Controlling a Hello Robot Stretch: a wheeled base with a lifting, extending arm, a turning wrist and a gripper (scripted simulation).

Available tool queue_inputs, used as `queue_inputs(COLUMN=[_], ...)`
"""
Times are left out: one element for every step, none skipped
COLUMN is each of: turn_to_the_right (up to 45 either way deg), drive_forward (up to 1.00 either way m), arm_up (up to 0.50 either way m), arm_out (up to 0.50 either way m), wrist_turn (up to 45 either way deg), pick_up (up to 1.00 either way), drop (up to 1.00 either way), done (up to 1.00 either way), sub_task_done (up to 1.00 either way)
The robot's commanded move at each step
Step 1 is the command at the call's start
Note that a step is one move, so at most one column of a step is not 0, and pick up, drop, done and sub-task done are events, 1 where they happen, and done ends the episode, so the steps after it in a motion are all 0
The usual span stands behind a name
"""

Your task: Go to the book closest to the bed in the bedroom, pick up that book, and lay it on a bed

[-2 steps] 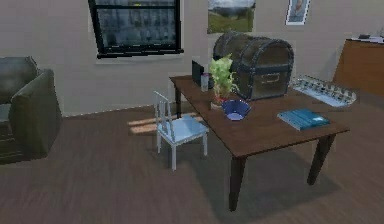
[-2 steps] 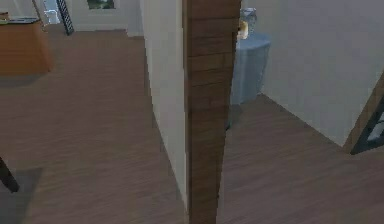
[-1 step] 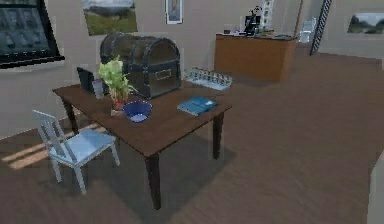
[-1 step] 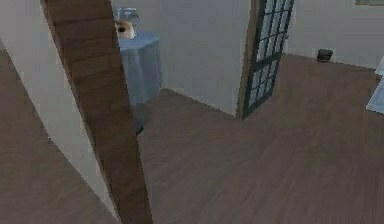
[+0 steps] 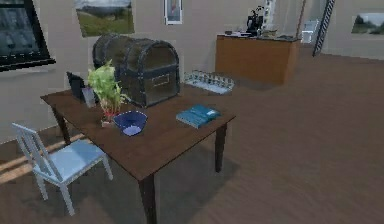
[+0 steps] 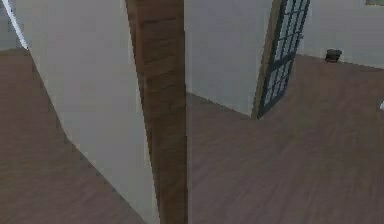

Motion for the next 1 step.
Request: queue_inputs(turn_to_the_right=[30.0], drive_forward=[0.00], arm_up=[0.00], arm_out=[0.00], wrist_turn=[0.0], pick_up=[0.00], drop=[0.00], done=[0.00], sub_task_done=[0.00])
